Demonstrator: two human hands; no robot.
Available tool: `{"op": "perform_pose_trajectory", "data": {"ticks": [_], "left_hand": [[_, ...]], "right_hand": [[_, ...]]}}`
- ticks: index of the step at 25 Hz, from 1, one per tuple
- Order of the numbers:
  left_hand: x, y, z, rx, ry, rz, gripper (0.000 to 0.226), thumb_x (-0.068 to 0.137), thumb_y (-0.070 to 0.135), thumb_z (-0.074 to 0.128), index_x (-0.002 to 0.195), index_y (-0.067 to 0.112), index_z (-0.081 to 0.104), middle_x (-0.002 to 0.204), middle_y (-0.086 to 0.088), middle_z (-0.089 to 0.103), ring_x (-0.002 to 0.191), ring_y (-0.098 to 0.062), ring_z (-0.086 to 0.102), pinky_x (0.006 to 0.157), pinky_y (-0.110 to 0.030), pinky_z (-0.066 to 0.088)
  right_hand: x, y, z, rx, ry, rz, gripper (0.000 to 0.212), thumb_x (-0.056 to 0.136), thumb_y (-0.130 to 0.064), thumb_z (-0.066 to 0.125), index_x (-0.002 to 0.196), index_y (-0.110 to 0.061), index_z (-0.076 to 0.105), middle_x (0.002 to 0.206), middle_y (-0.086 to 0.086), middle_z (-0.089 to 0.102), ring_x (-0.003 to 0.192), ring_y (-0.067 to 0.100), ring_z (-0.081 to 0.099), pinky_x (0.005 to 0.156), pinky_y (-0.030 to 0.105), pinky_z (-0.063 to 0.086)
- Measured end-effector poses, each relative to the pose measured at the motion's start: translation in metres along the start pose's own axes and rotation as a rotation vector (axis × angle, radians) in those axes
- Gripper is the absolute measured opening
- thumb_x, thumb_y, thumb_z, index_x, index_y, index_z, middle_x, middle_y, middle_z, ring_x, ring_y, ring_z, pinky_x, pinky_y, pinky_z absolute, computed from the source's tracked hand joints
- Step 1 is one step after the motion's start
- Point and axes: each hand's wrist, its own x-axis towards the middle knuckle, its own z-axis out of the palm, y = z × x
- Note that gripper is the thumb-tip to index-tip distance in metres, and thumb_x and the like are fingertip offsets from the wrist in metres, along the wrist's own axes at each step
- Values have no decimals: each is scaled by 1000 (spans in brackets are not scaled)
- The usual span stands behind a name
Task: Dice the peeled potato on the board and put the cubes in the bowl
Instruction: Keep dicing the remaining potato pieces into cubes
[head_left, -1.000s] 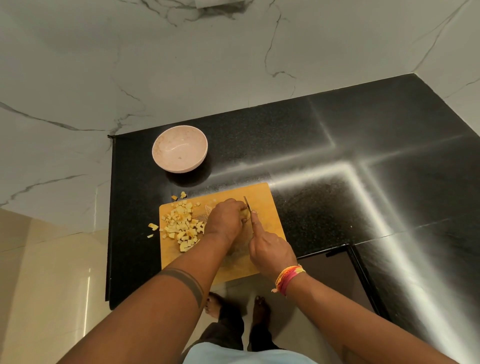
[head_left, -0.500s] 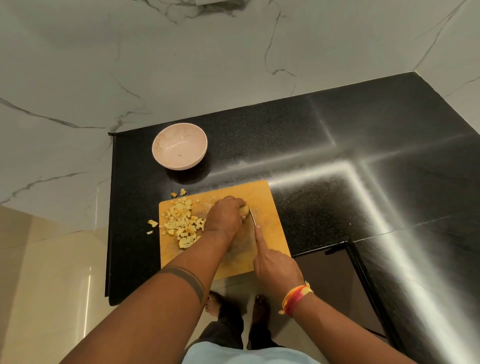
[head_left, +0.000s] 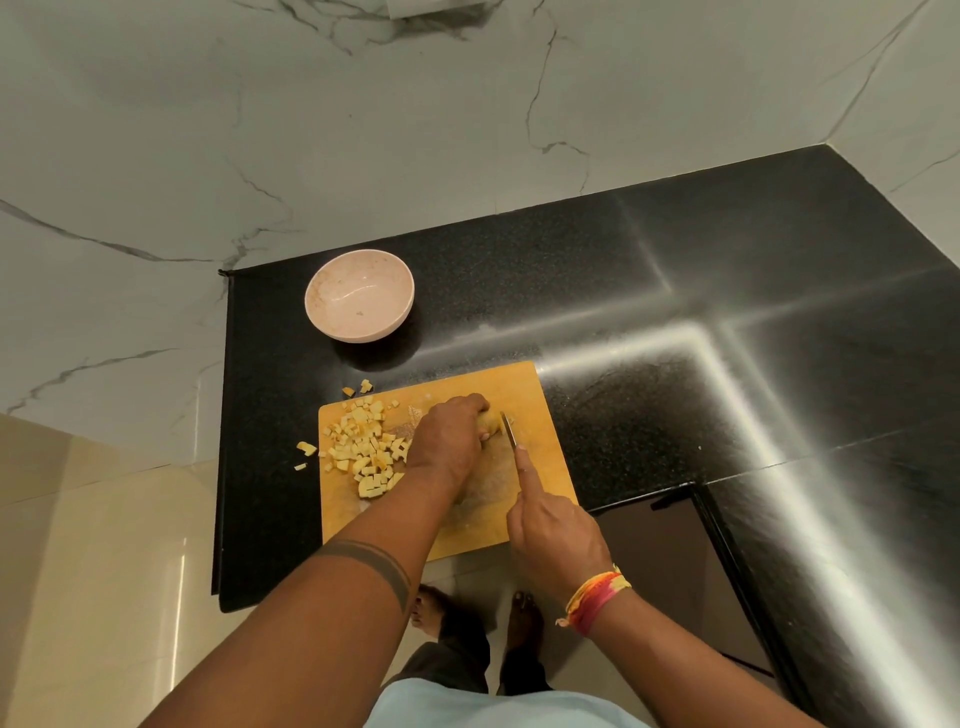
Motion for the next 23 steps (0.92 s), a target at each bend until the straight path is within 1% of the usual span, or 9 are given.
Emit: {"op": "perform_pose_trajectory", "data": {"ticks": [6, 10, 12, 13, 15, 17, 18, 21, 23], "left_hand": [[-2, -2, 2, -20, 13, -27, 36, 98, 14, 60, 132, 27, 64, 115, -4, 72, 101, -25, 66, 88, -36, 56], [0, -4, 4, -10, 4, -32, 34, 99, 18, 57, 130, 30, 65, 118, -5, 72, 103, -27, 67, 91, -37, 57], [0, -5, 4, -19, 13, -41, 31, 100, 19, 56, 127, 31, 67, 117, -4, 72, 102, -26, 67, 90, -38, 57], [-1, -5, 5, -24, 18, -39, 30, 101, 19, 55, 124, 32, 68, 114, -3, 73, 99, -25, 68, 89, -39, 58], [-2, -4, 6, -42, 17, -36, 26, 102, 21, 52, 118, 32, 70, 108, -2, 73, 93, -24, 67, 85, -39, 59], [-1, -3, 6, -44, 16, -38, 27, 101, 20, 52, 118, 32, 70, 108, -3, 73, 93, -24, 67, 84, -39, 59], [0, -3, 6, -40, 16, -43, 29, 101, 18, 53, 121, 31, 69, 110, -4, 73, 95, -25, 67, 86, -39, 58], [1, -5, 6, -62, -1, -68, 36, 99, 14, 57, 130, 30, 66, 114, -3, 73, 102, -23, 68, 92, -34, 56], [0, -6, 6, -69, 7, -57, 39, 100, 12, 57, 134, 28, 64, 114, -1, 73, 104, -20, 67, 91, -30, 53]], "right_hand": [[23, -9, -10, -28, 20, -47, 68, 104, -29, 34, 164, -26, 1, 62, -5, 48, 50, 14, 43, 47, 34, 29], [37, -13, -13, -45, 3, -54, 67, 103, -28, 33, 163, -27, 5, 63, -4, 46, 53, 20, 47, 51, 36, 36], [46, -17, -15, -44, -11, -63, 65, 104, -29, 32, 163, -26, 6, 63, -4, 45, 54, 21, 45, 53, 36, 36], [52, -19, -16, -33, -19, -68, 64, 105, -30, 31, 163, -26, 6, 64, -2, 47, 54, 22, 46, 53, 36, 35], [67, -22, -17, -20, -29, -69, 61, 107, -34, 29, 163, -26, 7, 72, 4, 58, 57, 25, 49, 54, 36, 35], [72, -23, -16, -14, -45, -67, 61, 108, -35, 29, 163, -26, 5, 83, 11, 67, 61, 28, 50, 57, 37, 35], [66, -21, -14, -12, -51, -67, 62, 108, -34, 29, 163, -26, 4, 83, 11, 66, 62, 28, 49, 57, 37, 35], [21, -9, 0, -68, -62, -55, 69, 105, -28, 32, 162, -27, -7, 66, 0, 51, 55, 22, 49, 49, 35, 32], [-1, 0, 5, -86, -86, -35, 74, 103, -27, 33, 161, -28, -14, 63, -2, 49, 51, 18, 47, 45, 33, 32]]}}
